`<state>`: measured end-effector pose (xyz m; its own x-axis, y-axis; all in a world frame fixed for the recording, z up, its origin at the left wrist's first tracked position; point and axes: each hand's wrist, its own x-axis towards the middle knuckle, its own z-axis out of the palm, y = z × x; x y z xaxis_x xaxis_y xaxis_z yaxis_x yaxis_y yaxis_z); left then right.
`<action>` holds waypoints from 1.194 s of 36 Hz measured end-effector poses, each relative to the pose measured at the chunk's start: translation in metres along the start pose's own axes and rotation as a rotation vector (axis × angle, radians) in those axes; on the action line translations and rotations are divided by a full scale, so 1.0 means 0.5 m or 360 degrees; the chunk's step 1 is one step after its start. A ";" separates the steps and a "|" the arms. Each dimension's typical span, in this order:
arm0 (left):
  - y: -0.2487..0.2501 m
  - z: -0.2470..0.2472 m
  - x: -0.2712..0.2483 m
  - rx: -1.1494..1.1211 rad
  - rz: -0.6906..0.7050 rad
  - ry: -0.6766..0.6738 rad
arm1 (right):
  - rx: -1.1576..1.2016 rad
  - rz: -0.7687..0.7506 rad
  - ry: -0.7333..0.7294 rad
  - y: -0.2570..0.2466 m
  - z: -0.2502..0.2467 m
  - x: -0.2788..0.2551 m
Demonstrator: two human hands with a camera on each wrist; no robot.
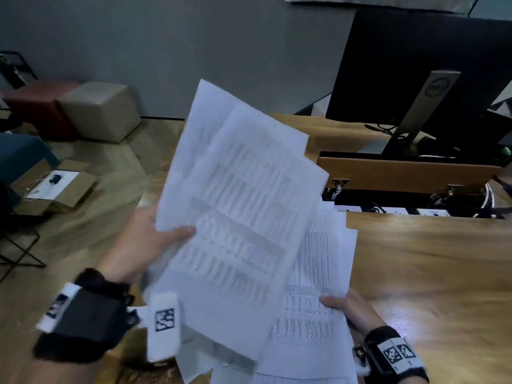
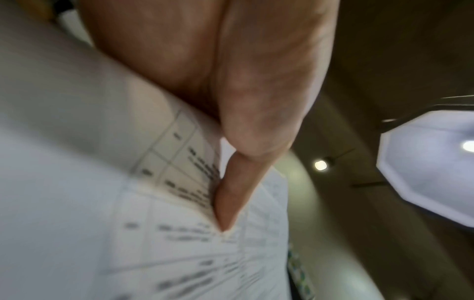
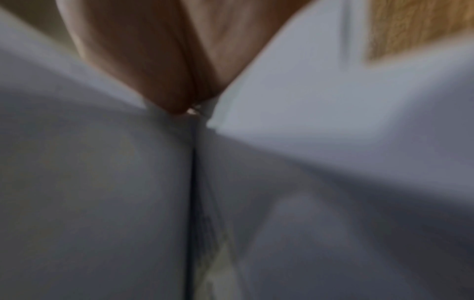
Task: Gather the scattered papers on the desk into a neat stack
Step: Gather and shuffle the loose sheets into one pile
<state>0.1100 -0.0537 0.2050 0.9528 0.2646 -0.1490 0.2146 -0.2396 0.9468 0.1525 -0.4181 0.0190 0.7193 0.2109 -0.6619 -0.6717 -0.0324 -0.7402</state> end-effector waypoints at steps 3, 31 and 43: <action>-0.093 0.076 0.014 0.0036 -0.0067 -0.0019 | -0.0025 0.0008 0.0006 0.003 0.004 0.001; -0.330 0.276 0.114 0.1191 -0.0791 0.0198 | -0.0029 -0.0078 0.0201 -0.035 -0.052 -0.056; -0.318 0.328 0.154 0.1474 -0.0948 0.0036 | 0.0132 -0.0148 0.0308 -0.038 -0.116 -0.104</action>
<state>0.1843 -0.1482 -0.0037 0.6411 0.5851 -0.4966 0.7253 -0.6734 0.1430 0.1380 -0.4852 0.0606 0.7942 0.0174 -0.6074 -0.6073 0.0606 -0.7922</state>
